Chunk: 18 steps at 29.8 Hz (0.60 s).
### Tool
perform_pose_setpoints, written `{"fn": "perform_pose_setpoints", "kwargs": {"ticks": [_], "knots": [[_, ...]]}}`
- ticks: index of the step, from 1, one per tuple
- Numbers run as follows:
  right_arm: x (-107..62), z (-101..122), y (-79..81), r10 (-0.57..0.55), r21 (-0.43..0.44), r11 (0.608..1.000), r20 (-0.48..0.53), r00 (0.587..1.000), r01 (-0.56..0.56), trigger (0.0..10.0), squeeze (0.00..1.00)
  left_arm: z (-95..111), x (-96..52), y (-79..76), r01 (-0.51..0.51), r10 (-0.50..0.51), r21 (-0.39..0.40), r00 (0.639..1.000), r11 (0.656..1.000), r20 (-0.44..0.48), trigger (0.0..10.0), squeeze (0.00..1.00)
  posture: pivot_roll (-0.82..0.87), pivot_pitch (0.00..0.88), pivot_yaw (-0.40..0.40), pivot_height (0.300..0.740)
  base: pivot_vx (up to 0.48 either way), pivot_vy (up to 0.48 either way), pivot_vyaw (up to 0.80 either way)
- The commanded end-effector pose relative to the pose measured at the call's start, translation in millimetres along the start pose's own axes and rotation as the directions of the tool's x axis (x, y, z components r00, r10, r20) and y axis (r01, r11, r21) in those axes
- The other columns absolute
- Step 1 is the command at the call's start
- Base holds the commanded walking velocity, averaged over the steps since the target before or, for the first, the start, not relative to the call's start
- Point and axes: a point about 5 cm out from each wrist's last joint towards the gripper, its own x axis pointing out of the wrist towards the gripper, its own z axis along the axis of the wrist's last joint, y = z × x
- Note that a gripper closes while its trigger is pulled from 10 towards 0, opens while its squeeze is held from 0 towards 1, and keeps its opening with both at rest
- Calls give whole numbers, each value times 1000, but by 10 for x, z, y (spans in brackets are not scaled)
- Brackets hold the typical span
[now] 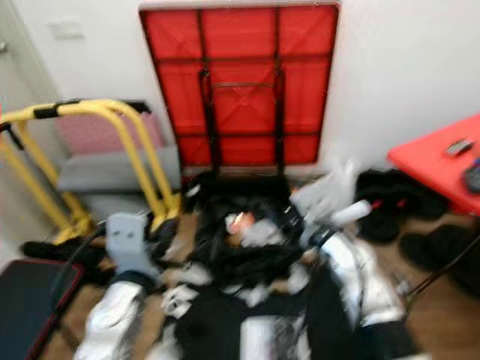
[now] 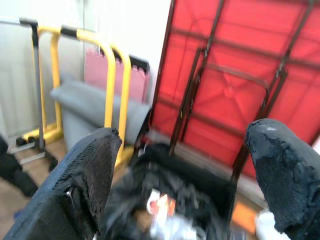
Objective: Sweep floor
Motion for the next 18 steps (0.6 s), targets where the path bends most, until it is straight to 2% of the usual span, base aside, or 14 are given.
{"fn": "perform_pose_setpoints", "kwargs": {"ticks": [1,6,11,13,18], "knots": [[49,102,69,34,21,999,45,998,-35,10000,0,-17,-13,91,-32,32,9,999,999,-7,10000,0,-147,0,-18,740,0,0,0],[84,186,156,105,122,987,31,994,-108,10000,0,29,49,167,-60,60,19,998,998,13,10000,0,-153,0,-10,735,0,0,0],[72,170,182,133,159,978,13,991,-133,10000,0,55,69,188,-62,61,27,998,998,25,10000,0,-155,0,-8,725,0,0,0],[48,169,207,188,210,960,-2,982,-183,10000,0,71,65,171,-35,34,40,999,999,32,10000,0,-156,0,-7,715,0,0,0],[19,134,220,226,230,949,-28,974,-214,10000,0,77,39,133,21,-23,70,999,997,33,10000,0,-157,0,-7,700,0,0,0]]}}
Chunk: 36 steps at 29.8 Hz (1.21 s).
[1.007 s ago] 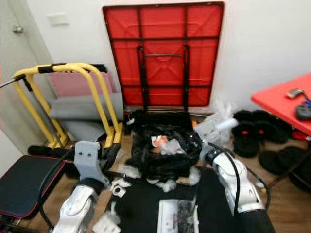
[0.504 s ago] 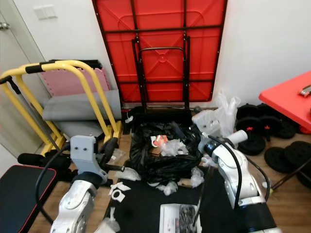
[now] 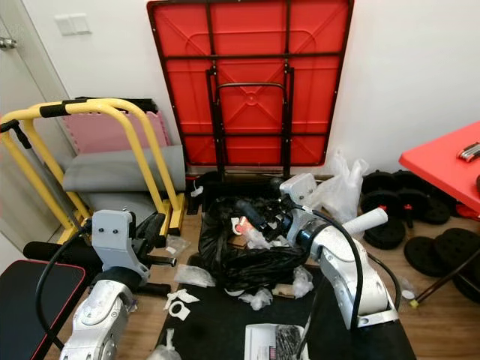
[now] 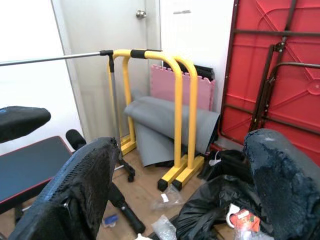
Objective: Sweep floor
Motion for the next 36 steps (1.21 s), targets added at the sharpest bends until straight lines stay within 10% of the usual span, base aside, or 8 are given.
{"fn": "perform_pose_setpoints", "kwargs": {"ticks": [1,2,3,8,9,36], "knots": [[-20,-43,-3,-8,-11,1000,-19,1000,8,10000,0,10,-19,-30,56,-56,5,998,998,10,10000,0,-156,0,-8,695,0,0,0],[-20,-43,-3,-8,-11,1000,-19,1000,8,10000,0,10,-19,-30,56,-56,5,998,998,10,10000,0,-156,0,-8,695,0,0,0],[-22,-74,-21,-27,-40,999,-21,999,26,10000,0,13,-30,-57,89,-89,-4,996,996,16,0,0,-156,0,-9,690,0,0,0],[-26,-92,-27,-34,-58,998,-29,999,33,10000,0,18,-41,-109,143,-143,-9,990,990,15,0,0,-158,0,-6,685,0,0,0],[-34,-105,-39,-44,-75,996,-32,999,41,10000,0,22,-50,-164,189,-189,-9,982,982,11,10000,0,-162,0,-3,680,0,0,0],[-137,-222,-433,-359,-192,920,-66,931,342,10000,0,53,-33,-523,402,-402,76,916,912,-21,10000,0,-160,0,4,595,0,0,0]]}}
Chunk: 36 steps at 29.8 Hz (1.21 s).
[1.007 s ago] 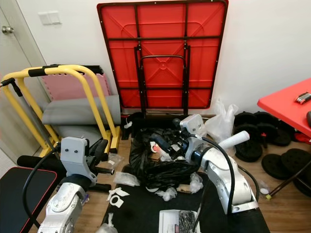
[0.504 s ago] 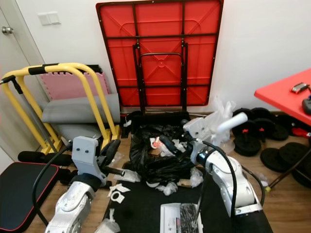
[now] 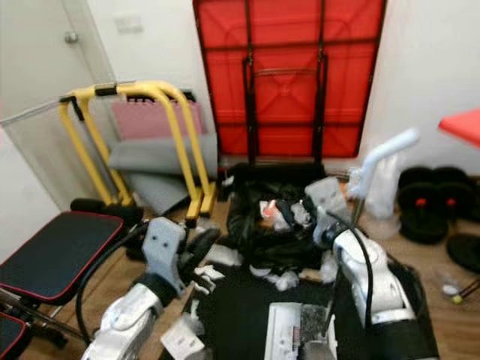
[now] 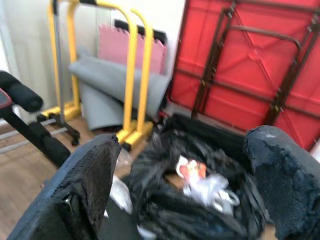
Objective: Sweep floor
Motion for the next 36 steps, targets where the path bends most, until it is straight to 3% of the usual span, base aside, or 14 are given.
{"fn": "perform_pose_setpoints", "kwargs": {"ticks": [1,13,36], "knots": [[11,-2,-10,-18,-16,1000,3,1000,18,10000,0,2,16,4,6,-6,17,1000,1000,-7,10000,0,-160,0,5,590,0,0,0],[28,-39,-96,-90,-31,995,-11,996,90,10000,0,7,5,5,16,-16,32,1000,999,-9,10000,0,-156,0,6,560,0,0,0],[14,-52,15,-1,-41,999,-4,1000,1,10000,0,4,14,5,27,-26,59,1000,998,-16,10000,0,-158,0,5,500,0,0,0]]}}
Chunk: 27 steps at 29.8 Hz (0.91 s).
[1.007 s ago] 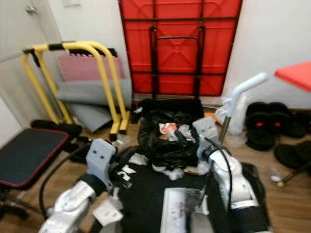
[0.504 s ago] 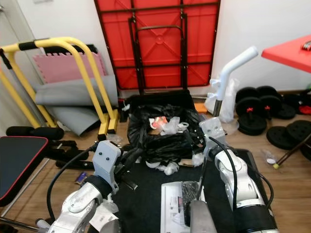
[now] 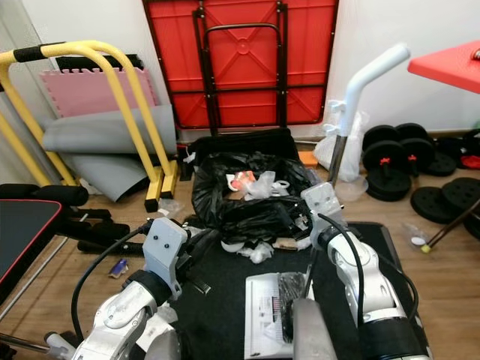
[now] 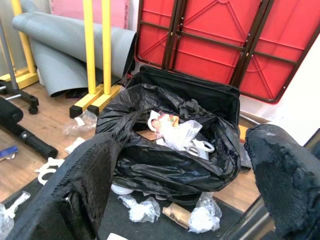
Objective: Sweep floor
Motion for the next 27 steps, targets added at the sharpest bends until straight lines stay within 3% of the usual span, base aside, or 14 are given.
{"fn": "perform_pose_setpoints", "kwargs": {"ticks": [1,8,12,14,21,27], "knots": [[0,15,24,14,-6,1000,13,1000,-14,10000,0,-8,5,11,0,0,10,1000,1000,-7,10000,0,-158,0,5,500,0,0,0],[-48,-54,-31,2,-2,1000,-20,1000,-2,10000,0,-6,10,13,-4,4,12,1000,1000,-5,10000,0,-162,0,4,485,0,0,0],[-179,-429,-201,-76,-73,996,-244,967,60,10000,0,1,9,13,0,0,12,1000,1000,-3,10000,0,-164,0,4,480,0,0,0],[-192,-477,-259,-121,-86,991,-266,956,101,10000,0,3,8,14,1,-1,14,1000,1000,-3,10000,0,-162,0,3,480,0,0,0],[-185,-537,-335,-165,-53,986,-295,941,157,10000,0,3,7,14,1,-1,16,1000,1000,-4,10000,0,-161,0,4,480,0,0,0],[-6,-572,-373,-130,74,986,-245,961,152,10000,0,30,-2,6,13,-13,27,1000,1000,-3,10000,0,-145,0,16,480,0,0,0]]}}
